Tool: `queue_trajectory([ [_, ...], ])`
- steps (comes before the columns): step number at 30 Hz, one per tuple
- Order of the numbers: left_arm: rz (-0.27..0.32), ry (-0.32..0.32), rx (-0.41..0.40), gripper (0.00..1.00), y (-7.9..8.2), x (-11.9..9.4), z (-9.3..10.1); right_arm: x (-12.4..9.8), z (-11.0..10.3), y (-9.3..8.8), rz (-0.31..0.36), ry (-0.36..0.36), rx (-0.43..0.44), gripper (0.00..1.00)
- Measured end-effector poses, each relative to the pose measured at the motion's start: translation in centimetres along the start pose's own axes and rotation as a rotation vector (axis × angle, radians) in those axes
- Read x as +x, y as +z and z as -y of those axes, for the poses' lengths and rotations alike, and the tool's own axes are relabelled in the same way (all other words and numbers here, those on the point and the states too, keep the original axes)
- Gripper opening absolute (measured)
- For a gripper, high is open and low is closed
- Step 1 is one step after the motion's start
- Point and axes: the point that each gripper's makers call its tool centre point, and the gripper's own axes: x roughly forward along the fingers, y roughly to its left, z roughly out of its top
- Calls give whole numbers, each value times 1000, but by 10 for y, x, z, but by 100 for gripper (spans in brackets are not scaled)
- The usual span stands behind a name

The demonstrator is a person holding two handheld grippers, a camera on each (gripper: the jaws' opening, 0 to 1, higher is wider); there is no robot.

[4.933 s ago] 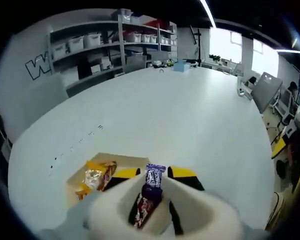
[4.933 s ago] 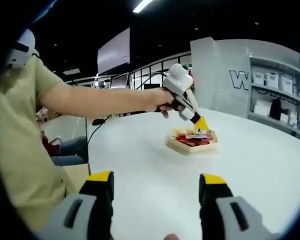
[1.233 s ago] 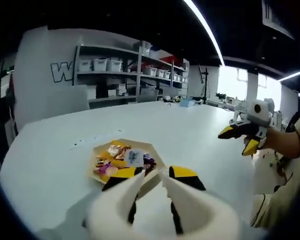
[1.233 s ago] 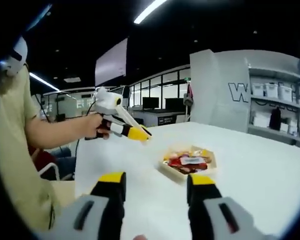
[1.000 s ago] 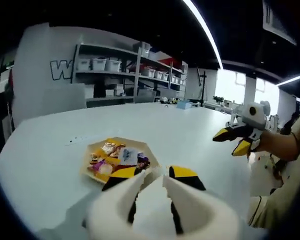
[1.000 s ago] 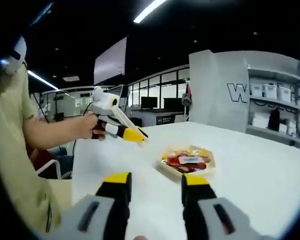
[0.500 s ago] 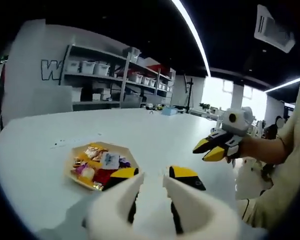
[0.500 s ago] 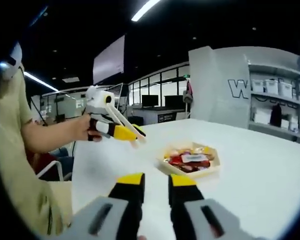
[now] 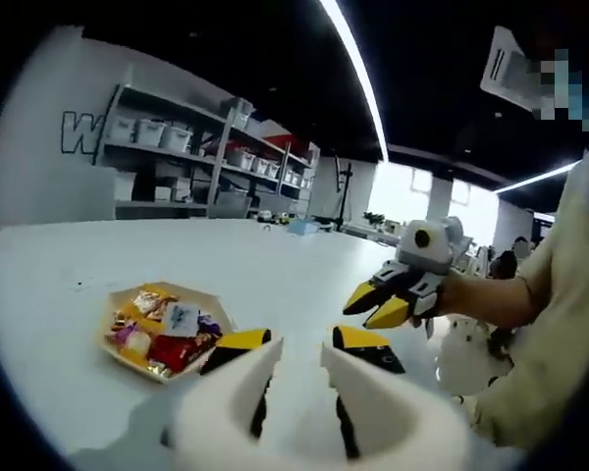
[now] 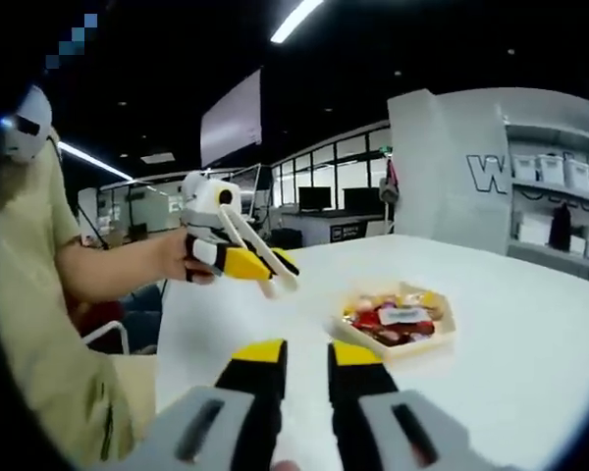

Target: Place the target food into the container with the food tongs after gripping and lifting it, then release it inside without dropping or visibly crushing the food.

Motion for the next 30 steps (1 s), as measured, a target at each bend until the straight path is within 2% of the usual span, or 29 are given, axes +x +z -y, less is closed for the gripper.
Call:
queue_trajectory([
  [7,16,-82,-35,24,-1,4,15,4,-12,5,15,79,6,8],
  [14,26,-139,-56,24,-1,7,27,11,-32,11,8,172,-26,8],
  [17,32,-166,-66,24,1,8,33,13,-36,12,0,189,-37,8],
  [30,-22,-241,-45,24,-3,9,52,18,-56,15,-25,288,-80,8],
])
